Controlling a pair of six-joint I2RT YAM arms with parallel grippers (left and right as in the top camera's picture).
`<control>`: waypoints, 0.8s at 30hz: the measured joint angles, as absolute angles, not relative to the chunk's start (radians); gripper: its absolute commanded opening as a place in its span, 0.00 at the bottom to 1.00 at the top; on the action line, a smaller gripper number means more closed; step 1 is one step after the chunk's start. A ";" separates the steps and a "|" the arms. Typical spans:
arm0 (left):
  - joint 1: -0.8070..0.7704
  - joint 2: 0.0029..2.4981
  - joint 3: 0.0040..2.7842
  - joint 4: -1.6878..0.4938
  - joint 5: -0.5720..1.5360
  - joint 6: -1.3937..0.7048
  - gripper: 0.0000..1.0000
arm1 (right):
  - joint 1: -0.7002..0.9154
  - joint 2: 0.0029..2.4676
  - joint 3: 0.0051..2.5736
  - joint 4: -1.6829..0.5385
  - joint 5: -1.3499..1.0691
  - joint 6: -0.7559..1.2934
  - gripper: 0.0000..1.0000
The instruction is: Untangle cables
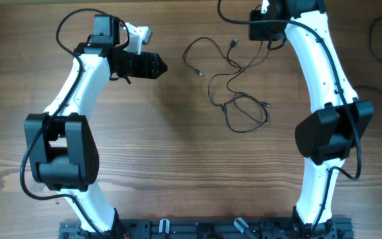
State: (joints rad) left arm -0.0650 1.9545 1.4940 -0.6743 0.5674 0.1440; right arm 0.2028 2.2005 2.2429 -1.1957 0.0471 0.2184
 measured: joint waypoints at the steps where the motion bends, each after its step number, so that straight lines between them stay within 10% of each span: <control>1: -0.065 1.954 1.494 -0.674 0.572 0.144 0.70 | 0.203 2.207 2.243 -1.209 0.049 0.239 0.04; 24: -0.076 1.954 1.494 -0.690 0.593 0.144 0.70 | 0.199 2.254 1.858 -1.021 0.184 0.670 0.04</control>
State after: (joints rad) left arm -0.0757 1.9541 1.4940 -0.6899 0.5930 0.1440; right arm 0.1989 2.2539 1.8584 -1.0210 0.1844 0.6704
